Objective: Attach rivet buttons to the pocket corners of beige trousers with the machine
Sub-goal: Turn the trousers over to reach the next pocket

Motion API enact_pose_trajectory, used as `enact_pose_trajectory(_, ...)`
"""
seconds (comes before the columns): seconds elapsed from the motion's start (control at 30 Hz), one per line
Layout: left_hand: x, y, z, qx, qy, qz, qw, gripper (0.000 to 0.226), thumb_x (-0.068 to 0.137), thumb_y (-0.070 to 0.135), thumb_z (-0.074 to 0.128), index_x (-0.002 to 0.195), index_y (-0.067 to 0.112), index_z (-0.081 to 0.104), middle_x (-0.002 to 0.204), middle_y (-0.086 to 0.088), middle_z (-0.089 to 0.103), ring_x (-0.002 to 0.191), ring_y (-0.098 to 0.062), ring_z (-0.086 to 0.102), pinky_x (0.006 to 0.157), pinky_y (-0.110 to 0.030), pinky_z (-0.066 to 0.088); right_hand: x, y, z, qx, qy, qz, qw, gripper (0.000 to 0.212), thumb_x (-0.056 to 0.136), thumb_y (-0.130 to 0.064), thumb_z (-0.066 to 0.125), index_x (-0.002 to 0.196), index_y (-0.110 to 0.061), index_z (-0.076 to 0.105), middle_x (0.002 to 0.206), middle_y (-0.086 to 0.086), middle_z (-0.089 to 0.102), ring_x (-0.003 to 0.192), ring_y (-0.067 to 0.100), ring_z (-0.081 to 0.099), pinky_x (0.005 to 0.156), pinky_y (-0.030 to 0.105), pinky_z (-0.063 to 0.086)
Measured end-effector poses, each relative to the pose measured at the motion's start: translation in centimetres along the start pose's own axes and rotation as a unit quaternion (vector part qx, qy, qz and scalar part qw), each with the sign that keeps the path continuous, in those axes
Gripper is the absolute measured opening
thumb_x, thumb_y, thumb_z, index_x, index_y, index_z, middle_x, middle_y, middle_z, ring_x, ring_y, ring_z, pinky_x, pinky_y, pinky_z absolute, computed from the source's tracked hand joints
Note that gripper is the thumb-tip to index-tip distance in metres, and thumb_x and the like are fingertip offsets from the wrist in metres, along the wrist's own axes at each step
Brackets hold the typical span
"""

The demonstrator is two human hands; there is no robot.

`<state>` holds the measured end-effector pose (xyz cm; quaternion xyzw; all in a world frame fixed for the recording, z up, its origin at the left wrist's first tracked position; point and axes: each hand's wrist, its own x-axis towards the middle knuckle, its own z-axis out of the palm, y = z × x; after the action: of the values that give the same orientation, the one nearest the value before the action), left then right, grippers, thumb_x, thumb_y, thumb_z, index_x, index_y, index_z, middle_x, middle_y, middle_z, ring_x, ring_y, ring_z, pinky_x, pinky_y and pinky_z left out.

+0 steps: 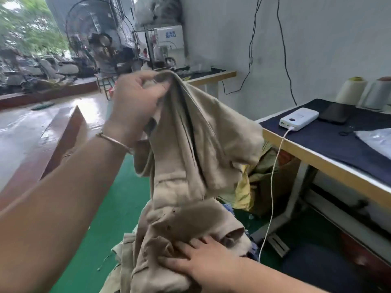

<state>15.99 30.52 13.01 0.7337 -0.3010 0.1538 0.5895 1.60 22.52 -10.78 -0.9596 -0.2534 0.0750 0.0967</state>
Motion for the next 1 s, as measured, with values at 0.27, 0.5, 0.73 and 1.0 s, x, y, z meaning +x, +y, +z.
enact_pose_trajectory(0.27,-3.5,4.2,4.2,0.012,-0.256,0.004,0.966,0.022,0.074,0.038,0.08,0.081,0.017,0.082,0.076,-0.013,0.074,0.065,-0.009,0.06,0.061,-0.022,0.049,-7.7,2.9,-5.7,0.422,0.046,0.241,0.873,0.069,0.089,-0.051,0.061,0.149,-0.033,0.032,0.147,-0.027,0.026,0.143,-0.002,0.016,0.112,0.011,0.005)
enact_pose_trajectory(0.5,-4.7,8.5,11.4,-0.182,-0.457,-0.159,0.856,0.012,0.066,0.022,0.078,0.071,0.01,0.079,0.066,-0.008,0.073,0.051,-0.016,0.068,0.049,-0.021,0.055,-23.1,4.4,-11.2,0.477,-0.14,0.22,0.84,0.042,0.092,-0.022,0.066,0.131,-0.009,0.057,0.125,0.015,0.065,0.101,0.014,0.063,0.091,0.029,0.053)
enact_pose_trajectory(0.73,-6.6,11.8,19.9,-0.144,-0.651,-0.082,0.741,0.011,0.064,0.011,0.08,0.074,0.008,0.076,0.068,-0.007,0.069,0.053,-0.013,0.066,0.052,-0.02,0.054,-33.7,1.0,-17.5,0.353,0.519,0.244,0.739,0.048,0.061,-0.051,0.084,0.087,-0.015,0.067,0.071,0.002,0.068,0.057,0.009,0.059,0.055,0.022,0.049)
enact_pose_trajectory(1.0,-10.0,11.2,25.9,-0.158,-0.712,-0.016,0.684,0.031,0.068,0.017,0.075,0.099,0.014,0.078,0.103,-0.017,0.074,0.091,-0.022,0.068,0.083,-0.031,0.056,-33.0,3.3,-12.9,0.4,0.393,0.321,0.763,0.018,0.088,-0.01,0.07,0.073,-0.02,0.066,0.071,-0.011,0.063,0.066,0.003,0.057,0.063,0.022,0.047)
